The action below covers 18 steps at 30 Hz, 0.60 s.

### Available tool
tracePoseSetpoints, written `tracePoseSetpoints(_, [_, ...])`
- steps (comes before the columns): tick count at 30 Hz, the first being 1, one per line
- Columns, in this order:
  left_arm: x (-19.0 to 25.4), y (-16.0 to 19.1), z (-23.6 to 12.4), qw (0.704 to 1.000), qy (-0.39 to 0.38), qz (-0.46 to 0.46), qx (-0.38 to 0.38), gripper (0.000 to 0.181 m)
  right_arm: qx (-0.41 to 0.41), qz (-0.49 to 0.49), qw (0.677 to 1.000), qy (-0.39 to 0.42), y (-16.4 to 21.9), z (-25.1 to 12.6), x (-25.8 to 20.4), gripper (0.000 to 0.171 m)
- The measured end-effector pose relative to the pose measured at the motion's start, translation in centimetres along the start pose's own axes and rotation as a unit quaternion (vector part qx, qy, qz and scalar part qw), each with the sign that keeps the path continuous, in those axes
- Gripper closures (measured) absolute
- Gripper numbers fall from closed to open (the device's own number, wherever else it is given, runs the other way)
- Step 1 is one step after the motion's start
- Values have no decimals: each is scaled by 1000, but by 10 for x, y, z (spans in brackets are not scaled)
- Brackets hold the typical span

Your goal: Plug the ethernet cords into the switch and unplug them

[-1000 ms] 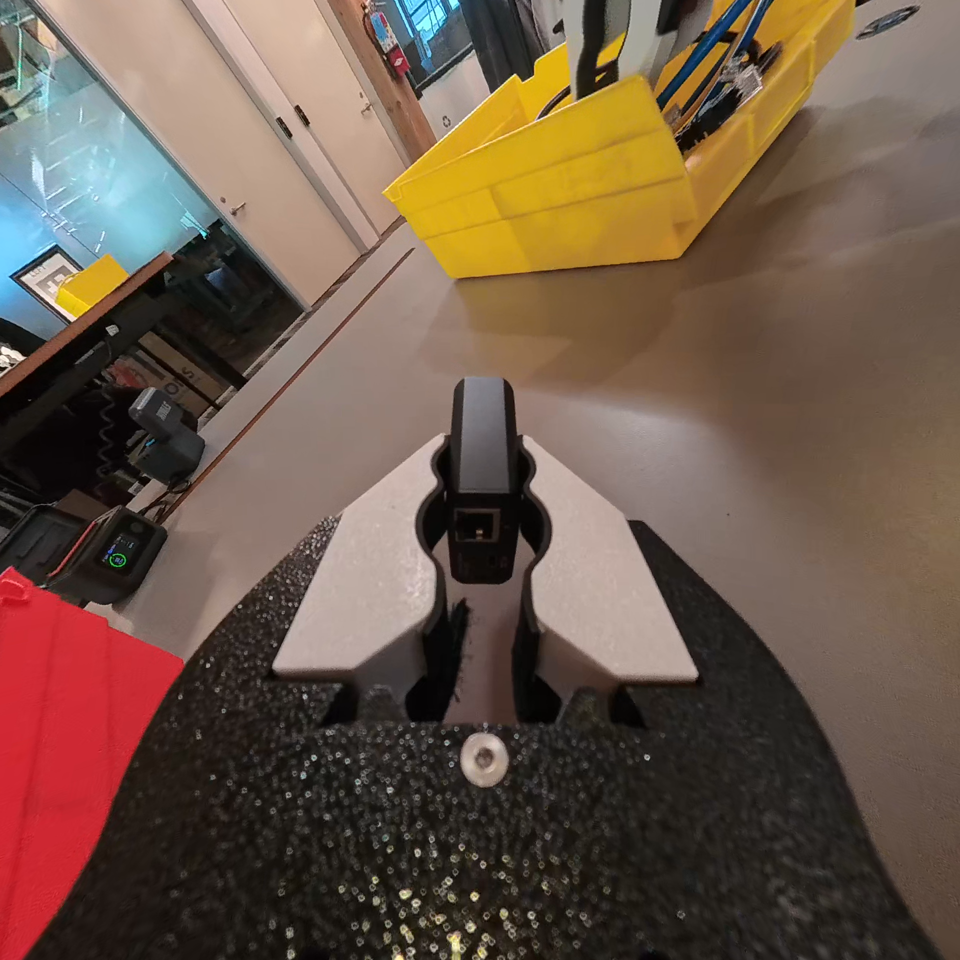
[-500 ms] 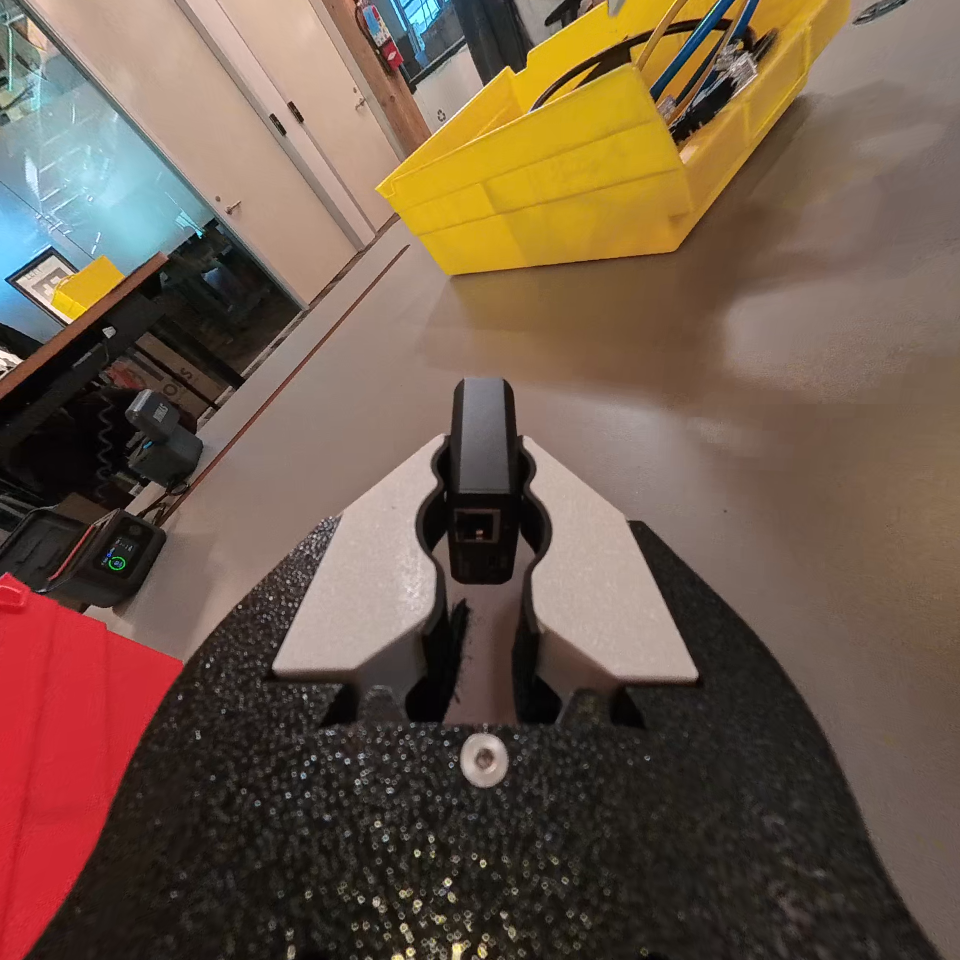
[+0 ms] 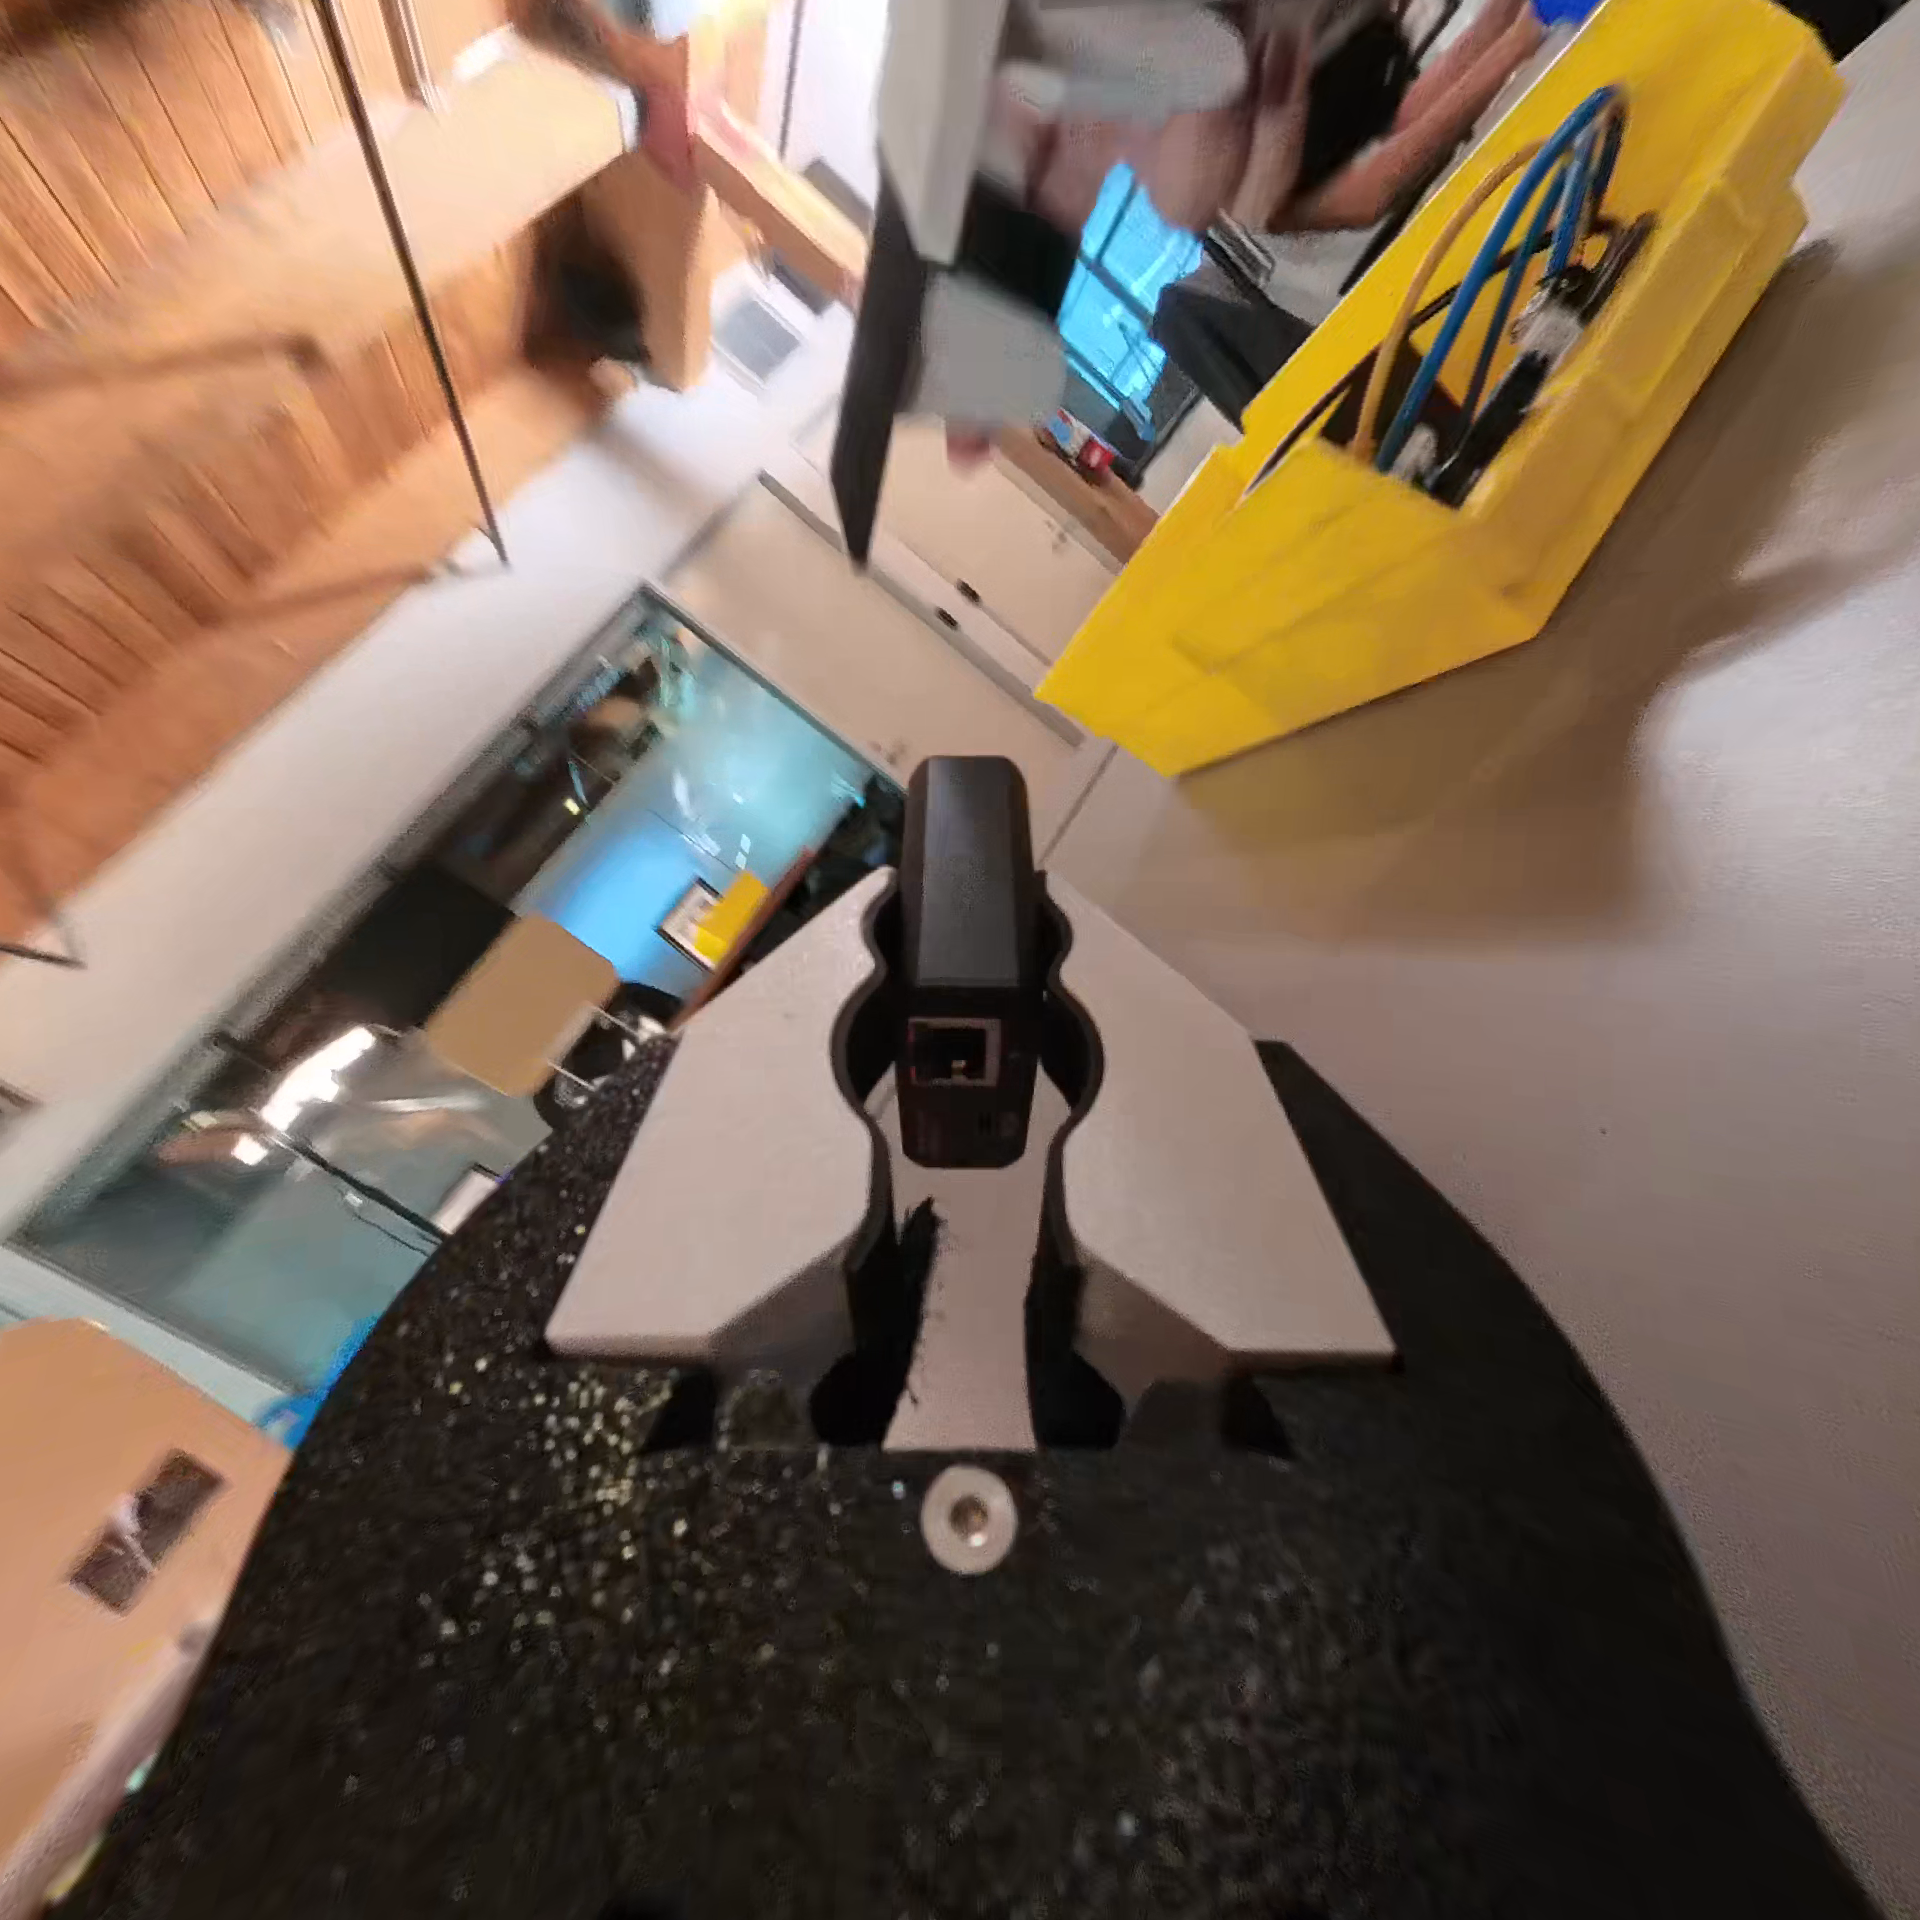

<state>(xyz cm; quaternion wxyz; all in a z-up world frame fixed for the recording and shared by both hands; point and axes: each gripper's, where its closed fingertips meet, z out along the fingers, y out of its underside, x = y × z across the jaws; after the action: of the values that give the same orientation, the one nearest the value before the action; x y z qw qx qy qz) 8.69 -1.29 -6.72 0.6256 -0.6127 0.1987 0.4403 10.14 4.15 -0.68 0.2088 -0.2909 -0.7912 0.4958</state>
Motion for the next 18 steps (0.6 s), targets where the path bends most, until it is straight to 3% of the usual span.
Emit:
tracePoseSetpoints(1, [2, -7, -3, 1000, -4, 16, 11, 162, 8, 32, 998, -48, 2, 12, -12, 47])
tracePoseSetpoints(3, [9, -17, -7, 999, 1, 37, 27, 162, 14, 73, 989, -132, 9, 34, -36, 36])
tracePoseSetpoints(7, [23, -26, -7, 997, 18, 68, 42, 161, -21, 112, 968, -222, 36, 71, -70, 43])
tracePoseSetpoints(11, [23, -29, -8, 996, 18, 68, 52, 161, -38, 99, 966, -236, 51, 88, -82, 62])
tracePoseSetpoints(15, [25, -30, -8, 996, 21, 73, 56, 161, -4, 100, 966, -240, 42, 87, -83, 88])
tracePoseSetpoints(18, [25, -29, -8, 995, 20, 76, 54, 161, -4, 106, 963, -247, 43, 86, -83, 91])
